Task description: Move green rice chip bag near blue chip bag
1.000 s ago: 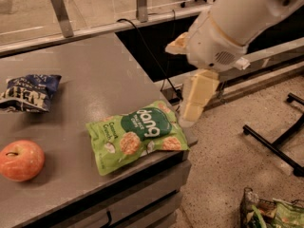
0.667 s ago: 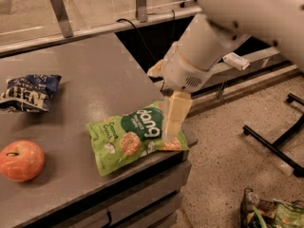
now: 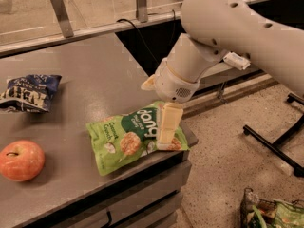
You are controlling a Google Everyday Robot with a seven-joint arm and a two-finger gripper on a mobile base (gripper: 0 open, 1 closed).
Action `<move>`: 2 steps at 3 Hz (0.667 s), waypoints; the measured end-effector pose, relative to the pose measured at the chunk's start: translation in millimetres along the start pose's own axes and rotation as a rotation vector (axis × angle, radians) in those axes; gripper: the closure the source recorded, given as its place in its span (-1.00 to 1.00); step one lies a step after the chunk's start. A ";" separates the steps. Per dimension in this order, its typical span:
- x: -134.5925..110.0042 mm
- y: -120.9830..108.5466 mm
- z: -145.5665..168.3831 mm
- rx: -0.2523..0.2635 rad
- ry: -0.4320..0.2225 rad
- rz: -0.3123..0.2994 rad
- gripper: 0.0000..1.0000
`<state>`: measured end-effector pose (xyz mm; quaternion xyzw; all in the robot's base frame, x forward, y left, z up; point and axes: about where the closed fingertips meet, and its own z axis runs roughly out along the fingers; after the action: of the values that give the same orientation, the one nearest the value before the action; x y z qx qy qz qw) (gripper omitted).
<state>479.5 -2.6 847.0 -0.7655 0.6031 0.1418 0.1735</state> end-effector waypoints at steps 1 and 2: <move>-1.1 0.6 -0.3 0.001 0.001 -0.002 -0.66; -2.2 1.3 -0.6 0.002 0.002 -0.005 -0.17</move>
Offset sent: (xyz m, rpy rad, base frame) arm -0.0008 0.0006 0.0006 -0.0008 -0.0017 0.0013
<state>477.8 -1.2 848.4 -0.7670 0.6017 0.1400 0.1737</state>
